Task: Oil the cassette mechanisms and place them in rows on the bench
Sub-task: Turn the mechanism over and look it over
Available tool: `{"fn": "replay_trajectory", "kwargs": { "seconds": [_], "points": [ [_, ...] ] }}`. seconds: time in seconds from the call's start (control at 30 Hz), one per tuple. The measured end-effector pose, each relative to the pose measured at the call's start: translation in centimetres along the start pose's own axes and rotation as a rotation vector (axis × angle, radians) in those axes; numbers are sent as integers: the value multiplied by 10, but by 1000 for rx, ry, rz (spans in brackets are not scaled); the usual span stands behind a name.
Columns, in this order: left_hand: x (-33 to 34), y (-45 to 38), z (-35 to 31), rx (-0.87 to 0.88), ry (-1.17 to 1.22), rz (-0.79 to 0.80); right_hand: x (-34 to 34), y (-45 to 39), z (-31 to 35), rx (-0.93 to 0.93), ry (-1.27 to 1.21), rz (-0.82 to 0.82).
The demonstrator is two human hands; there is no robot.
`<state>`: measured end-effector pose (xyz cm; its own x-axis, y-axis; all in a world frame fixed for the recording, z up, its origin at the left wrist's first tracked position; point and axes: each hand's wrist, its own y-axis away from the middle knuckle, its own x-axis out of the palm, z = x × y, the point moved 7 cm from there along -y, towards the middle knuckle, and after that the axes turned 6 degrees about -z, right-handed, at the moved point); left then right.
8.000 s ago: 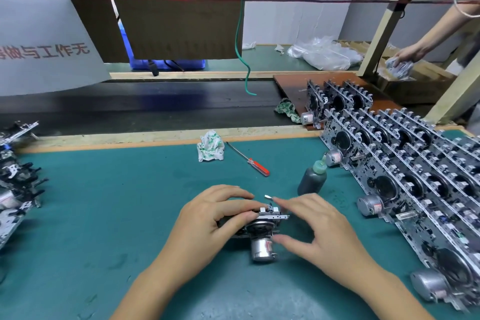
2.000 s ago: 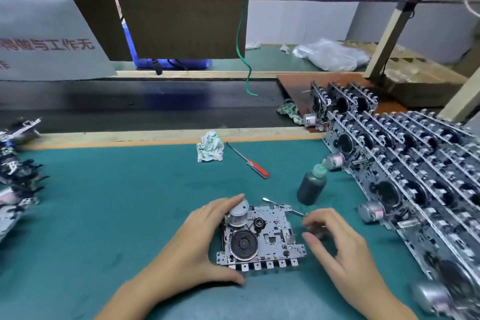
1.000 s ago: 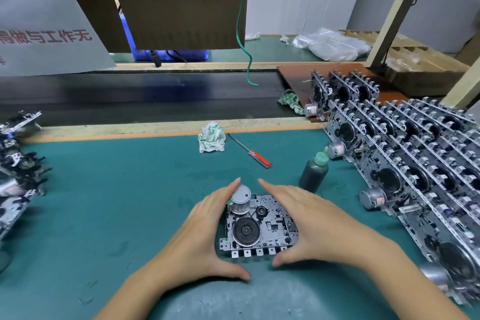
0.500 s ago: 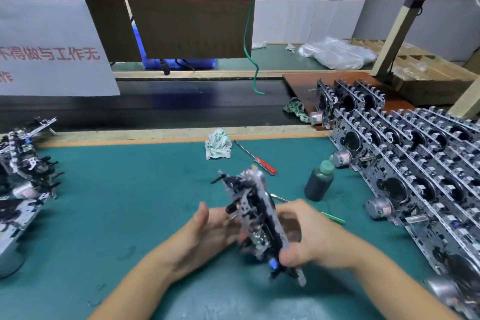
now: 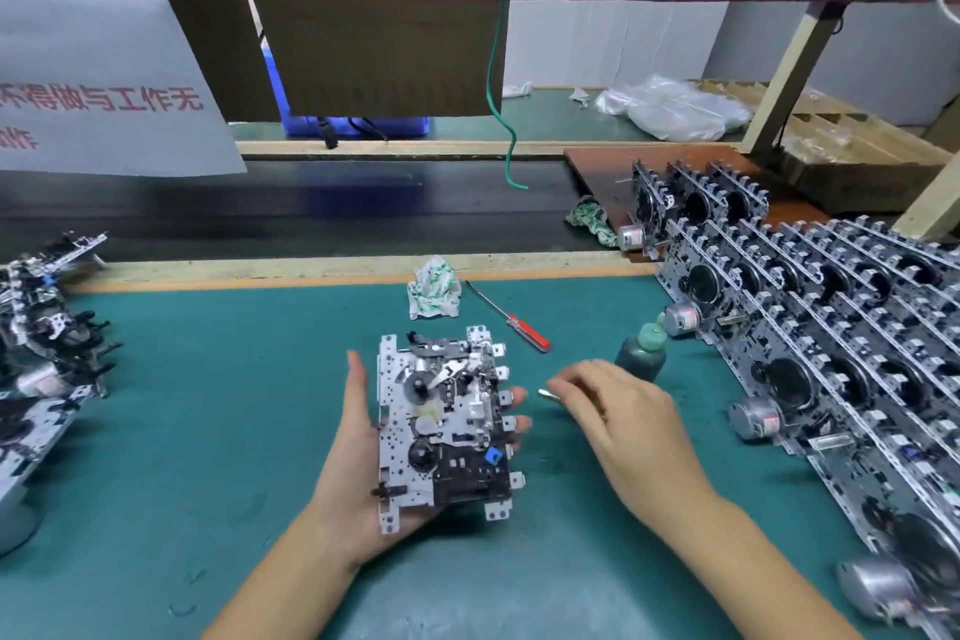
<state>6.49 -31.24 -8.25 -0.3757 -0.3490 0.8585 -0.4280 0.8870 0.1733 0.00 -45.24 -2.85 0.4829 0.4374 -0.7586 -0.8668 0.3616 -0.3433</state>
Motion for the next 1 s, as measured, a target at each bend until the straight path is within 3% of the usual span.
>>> {"fn": "replay_trajectory", "kwargs": {
  "seconds": [0.1, 0.2, 0.3, 0.4, 0.47, 0.6, 1.0],
  "points": [
    [-16, -4, 6, -39, -47, -143, 24, -3, -23, 19, 563, 192],
    [-19, -7, 12, -55, -79, -243, 34, -2, -22, -53, 648, 229],
    [-23, -8, 15, -73, -86, -283, 20, -3, -30, 38, 265, 184],
    [-28, -9, 16, -114, -128, -328, 24, 2, -24, 209, -426, 324],
    [-30, -10, 15, -119, -143, -360, 36, 11, -17, 301, -656, 486],
    [-32, -10, 16, -121, -133, -414, 56, 27, -8, 401, -716, 720],
    [-31, -7, 16, -128, -169, -478, 62, 33, -2, 411, -629, 809]
  ]
}}
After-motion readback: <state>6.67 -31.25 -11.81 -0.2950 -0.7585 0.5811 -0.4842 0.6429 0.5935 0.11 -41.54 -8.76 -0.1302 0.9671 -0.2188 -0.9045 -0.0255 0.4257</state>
